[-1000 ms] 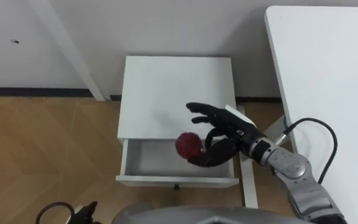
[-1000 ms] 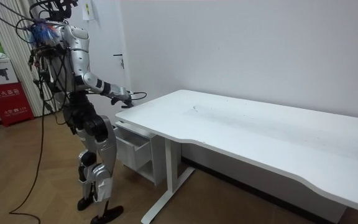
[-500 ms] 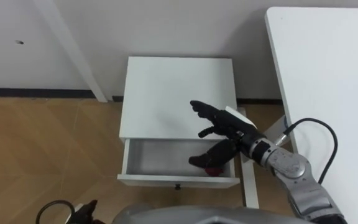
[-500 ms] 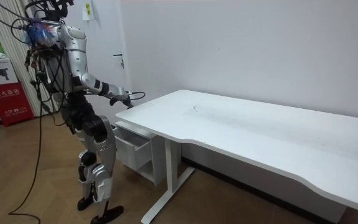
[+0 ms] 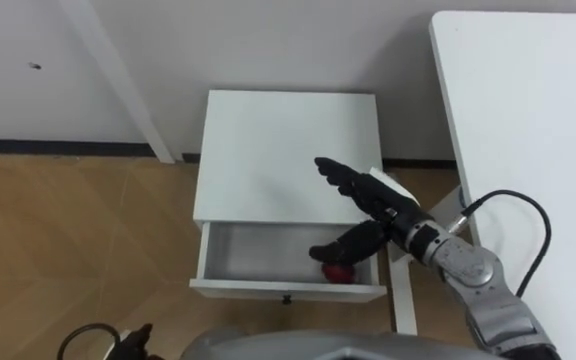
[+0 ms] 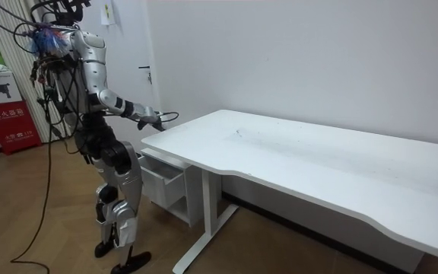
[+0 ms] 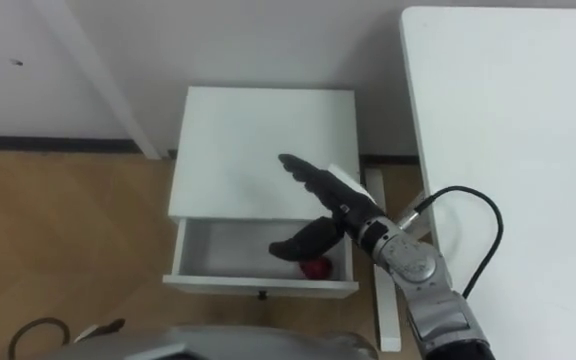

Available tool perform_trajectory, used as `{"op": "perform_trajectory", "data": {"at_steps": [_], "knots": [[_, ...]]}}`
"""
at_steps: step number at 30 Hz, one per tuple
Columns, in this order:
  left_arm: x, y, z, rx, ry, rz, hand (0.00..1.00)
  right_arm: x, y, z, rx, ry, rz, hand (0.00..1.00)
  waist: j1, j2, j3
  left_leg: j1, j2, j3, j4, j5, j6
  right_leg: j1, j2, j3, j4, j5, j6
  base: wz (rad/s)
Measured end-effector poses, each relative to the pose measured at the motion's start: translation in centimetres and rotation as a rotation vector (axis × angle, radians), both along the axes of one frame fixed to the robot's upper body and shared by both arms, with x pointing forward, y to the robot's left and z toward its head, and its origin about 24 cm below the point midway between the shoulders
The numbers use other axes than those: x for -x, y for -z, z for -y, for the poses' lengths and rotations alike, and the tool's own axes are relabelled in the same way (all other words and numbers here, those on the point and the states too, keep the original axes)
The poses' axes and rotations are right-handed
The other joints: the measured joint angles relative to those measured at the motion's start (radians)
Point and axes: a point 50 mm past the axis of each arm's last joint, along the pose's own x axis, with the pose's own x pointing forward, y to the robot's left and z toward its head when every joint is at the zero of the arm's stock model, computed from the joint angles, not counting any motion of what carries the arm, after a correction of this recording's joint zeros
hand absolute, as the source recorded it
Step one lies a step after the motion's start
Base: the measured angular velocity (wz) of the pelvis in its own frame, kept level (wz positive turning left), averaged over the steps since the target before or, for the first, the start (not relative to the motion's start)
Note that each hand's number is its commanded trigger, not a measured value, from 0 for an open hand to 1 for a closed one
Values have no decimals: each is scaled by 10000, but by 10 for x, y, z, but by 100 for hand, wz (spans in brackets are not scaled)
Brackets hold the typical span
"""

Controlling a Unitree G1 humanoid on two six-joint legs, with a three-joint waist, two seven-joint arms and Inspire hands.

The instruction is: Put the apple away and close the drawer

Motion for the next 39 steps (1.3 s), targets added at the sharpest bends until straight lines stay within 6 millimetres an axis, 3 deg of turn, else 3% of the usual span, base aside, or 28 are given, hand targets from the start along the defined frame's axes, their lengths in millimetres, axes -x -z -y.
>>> {"op": "perform_trajectory", "data": {"at_steps": [4,10,13,14,15,16,17,18,19,20,21,22,24,27,28,31,32,35,36,37,38,39], "knots": [[1,1,2,26,-126,12,0,8,7,9,173,576,-249,0,-124,91,13,-13,5,57,110,-51,71,-2,-46,-16,164,-10,14,5],[-4,1,7,262,-424,289,0,18,22,34,673,1742,-936,0,-243,276,44,-232,-47,177,551,-199,308,-433,-354,-48,1129,-199,228,3],[-8,0,6,285,-514,473,0,23,29,48,1036,2495,-1215,0,-544,285,31,-365,11,786,740,-247,495,-1207,-807,-177,2909,-234,264,37],[-11,0,5,299,-566,594,0,24,30,53,1127,2821,-1236,0,-530,211,60,-394,-50,1030,883,-310,637,-1799,-1106,42,4223,-210,271,20],[-11,0,3,276,-637,526,0,26,31,57,1206,3053,-1248,0,-615,84,8,-443,-261,975,1114,-404,786,-2416,-1457,250,5499,-82,280,33],[-7,0,2,252,-692,407,0,27,31,61,1232,3265,-1241,0,-766,58,-27,-480,-441,834,1408,-544,960,-2884,-1705,473,6623,363,198,35],[-7,1,2,254,-698,373,0,30,31,64,1210,3474,-1284,0,-838,111,-34,-484,-489,726,1537,-602,1029,-3095,-1748,623,7061,716,216,46],[-7,0,1,235,-701,377,0,35,34,71,1041,3955,-1479,0,-914,187,-33,-479,-508,610,1740,-671,1149,-3601,-1733,966,7903,1742,192,27],[-7,0,0,205,-688,389,0,37,37,75,992,4191,-1610,0,-904,314,-56,-471,-504,603,1789,-679,1204,-3923,-1719,1146,8275,2290,259,15],[-7,-2,-6,74,-668,387,0,40,41,80,1032,4523,-1819,0,-919,348,-90,-551,-515,586,1979,-716,1350,-4643,-1704,1412,9288,2989,182,0],[-6,-3,-13,-134,-647,351,0,44,43,86,1046,4827,-1963,0,-999,349,-81,-717,-517,571,2217,-756,1447,-5460,-1658,1606,11153,2623,186,0],[-6,-4,-16,-224,-648,334,0,48,45,90,967,5064,-2063,0,-1004,390,-62,-787,-494,548,2321,-774,1479,-5873,-1586,1649,12149,2321,187,8],[-6,-6,-23,-434,-668,228,0,71,54,110,490,6427,-2753,0,-1078,642,-36,-1128,-339,373,2729,-849,1598,-7312,-1164,1564,15183,1305,197,15],[-7,-5,-21,-404,-824,-146,0,88,61,130,91,7850,-3179,0,-1375,850,-10,-1403,-380,106,3105,-937,1800,-8454,-815,1451,16829,676,283,29],[-8,-4,-20,-358,-839,-189,0,95,63,136,272,8139,-3440,0,-1380,871,1,-1431,-386,44,3156,-962,1788,-8603,-790,1422,17066,635,300,43],[-4,-4,-21,-387,-986,-509,0,140,81,144,1420,9081,-5594,0,-1368,1021,-22,-1427,-501,-154,3255,-939,1832,-9184,-870,1420,17722,524,318,21],[2,-3,-21,-408,-1085,-800,0,160,87,141,1666,9150,-6542,0,-1460,1056,-12,-1396,-539,-170,3255,-943,1816,-9266,-1035,1386,17746,522,316,11],[20,-1,-20,-412,-1537,-1443,0,204,97,129,2147,9377,-8707,0,-1658,1105,-3,-1187,-674,-170,2945,-908,1432,-9188,-1223,1503,17601,528,322,0],[28,0,-16,-336,-1797,-1672,0,214,98,128,2312,9568,-9220,0,-1866,1111,-1,-921,-749,-127,2485,-702,1063,-8973,-1285,1492,17425,529,307,-11],[34,1,-14,-289,-1934,-1811,0,217,98,127,2390,9657,-9406,0,-1945,1041,-15,-689,-863,-100,2084,-531,466,-8805,-1338,1524,17270,533,289,7],[40,1,-15,-275,-2121,-1990,0,224,99,124,2427,9812,-9650,0,-2138,776,-63,-636,-648,151,2497,-841,223,-8503,-1736,1616,17135,524,387,30],[23,-2,-22,-435,-1957,-1479,0,234,100,118,2476,9925,-10081,0,-2142,879,72,-1323,87,368,3659,-1593,1138,-8522,-1864,1817,17271,500,465,35]]}}
